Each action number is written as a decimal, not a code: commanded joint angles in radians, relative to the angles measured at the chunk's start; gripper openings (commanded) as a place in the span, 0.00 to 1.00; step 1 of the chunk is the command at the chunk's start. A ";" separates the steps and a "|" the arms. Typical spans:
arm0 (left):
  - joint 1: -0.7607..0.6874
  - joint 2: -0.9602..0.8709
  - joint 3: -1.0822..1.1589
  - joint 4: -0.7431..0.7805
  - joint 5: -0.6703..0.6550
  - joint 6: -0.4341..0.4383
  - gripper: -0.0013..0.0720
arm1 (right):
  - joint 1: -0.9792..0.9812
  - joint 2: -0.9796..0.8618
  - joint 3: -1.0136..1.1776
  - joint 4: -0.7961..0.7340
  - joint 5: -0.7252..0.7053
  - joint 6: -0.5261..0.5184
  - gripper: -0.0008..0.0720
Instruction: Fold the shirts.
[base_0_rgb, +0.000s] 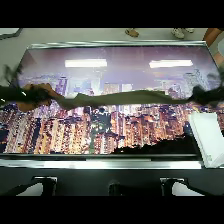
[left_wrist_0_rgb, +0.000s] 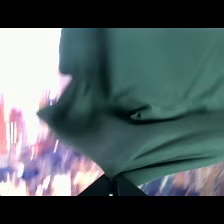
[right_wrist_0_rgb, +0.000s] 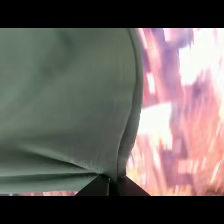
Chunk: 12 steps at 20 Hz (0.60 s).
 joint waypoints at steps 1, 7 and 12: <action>0.000 0.180 0.406 0.005 0.108 -0.042 0.06 | -0.001 0.200 0.370 -0.061 -0.252 -0.083 0.07; 0.000 0.409 0.653 0.006 0.259 -0.107 0.06 | -0.001 0.494 0.509 -0.136 -0.338 0.056 0.07; 0.000 0.465 0.655 0.010 0.317 -0.106 0.06 | -0.001 0.547 0.509 -0.152 -0.186 0.108 0.07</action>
